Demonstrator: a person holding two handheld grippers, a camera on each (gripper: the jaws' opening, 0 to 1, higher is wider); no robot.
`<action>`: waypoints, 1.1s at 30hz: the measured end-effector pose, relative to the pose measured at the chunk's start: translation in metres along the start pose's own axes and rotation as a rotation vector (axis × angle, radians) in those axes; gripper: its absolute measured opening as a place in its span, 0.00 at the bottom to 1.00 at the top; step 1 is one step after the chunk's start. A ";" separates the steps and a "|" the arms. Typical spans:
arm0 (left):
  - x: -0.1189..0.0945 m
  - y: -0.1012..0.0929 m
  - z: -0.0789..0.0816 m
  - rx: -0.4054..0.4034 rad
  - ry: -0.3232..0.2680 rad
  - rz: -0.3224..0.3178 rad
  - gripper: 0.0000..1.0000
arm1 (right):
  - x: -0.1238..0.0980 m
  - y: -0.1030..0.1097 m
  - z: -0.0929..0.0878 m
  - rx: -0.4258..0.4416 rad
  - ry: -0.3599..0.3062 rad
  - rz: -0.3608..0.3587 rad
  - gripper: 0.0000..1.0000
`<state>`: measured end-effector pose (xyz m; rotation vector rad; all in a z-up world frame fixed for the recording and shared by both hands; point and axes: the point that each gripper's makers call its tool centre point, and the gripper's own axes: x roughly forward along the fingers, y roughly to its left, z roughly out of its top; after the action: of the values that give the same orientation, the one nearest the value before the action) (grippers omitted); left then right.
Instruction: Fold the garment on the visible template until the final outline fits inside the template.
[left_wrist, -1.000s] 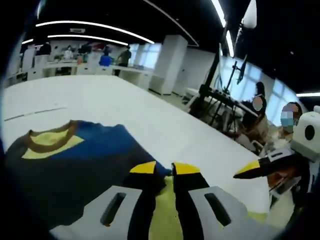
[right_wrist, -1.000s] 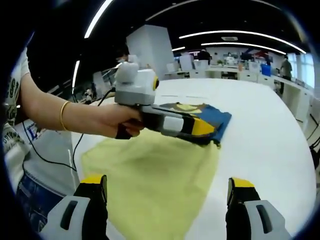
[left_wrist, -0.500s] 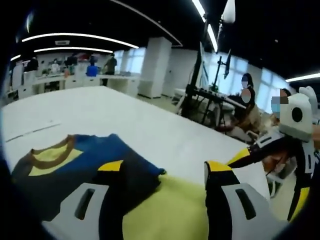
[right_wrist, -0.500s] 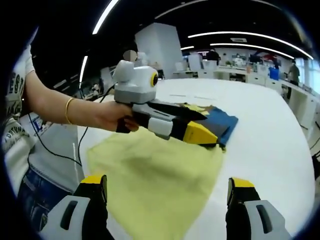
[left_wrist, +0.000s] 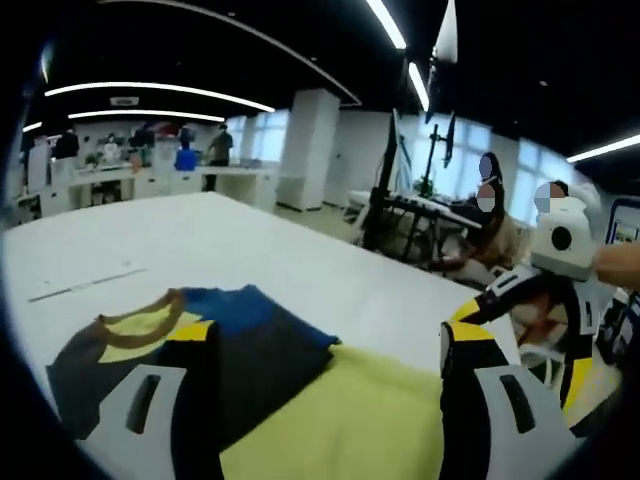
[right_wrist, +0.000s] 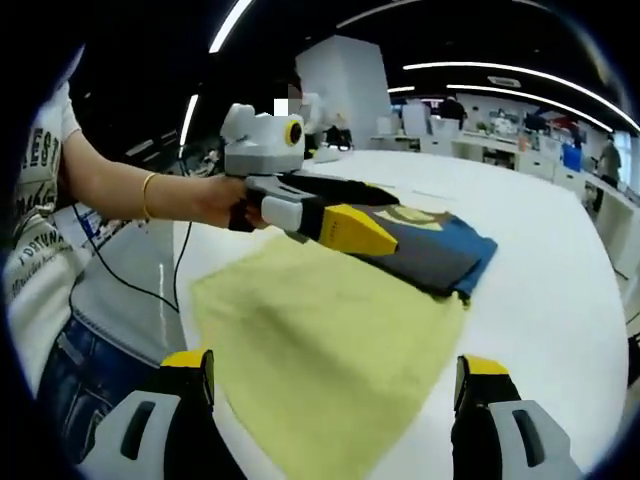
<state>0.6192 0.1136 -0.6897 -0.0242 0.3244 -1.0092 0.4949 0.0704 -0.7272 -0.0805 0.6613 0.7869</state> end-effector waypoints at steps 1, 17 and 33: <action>-0.005 0.000 -0.001 0.006 0.002 -0.006 0.92 | -0.001 0.001 -0.001 -0.008 0.008 0.006 0.99; -0.064 -0.010 -0.031 0.039 0.070 -0.048 0.99 | -0.002 0.017 -0.011 -0.101 0.090 0.061 0.99; -0.130 -0.026 -0.071 0.021 0.155 -0.063 0.96 | 0.002 0.033 -0.021 -0.145 0.115 0.113 0.99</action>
<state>0.5150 0.2171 -0.7193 0.0634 0.4563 -1.0796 0.4624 0.0886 -0.7393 -0.2235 0.7216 0.9440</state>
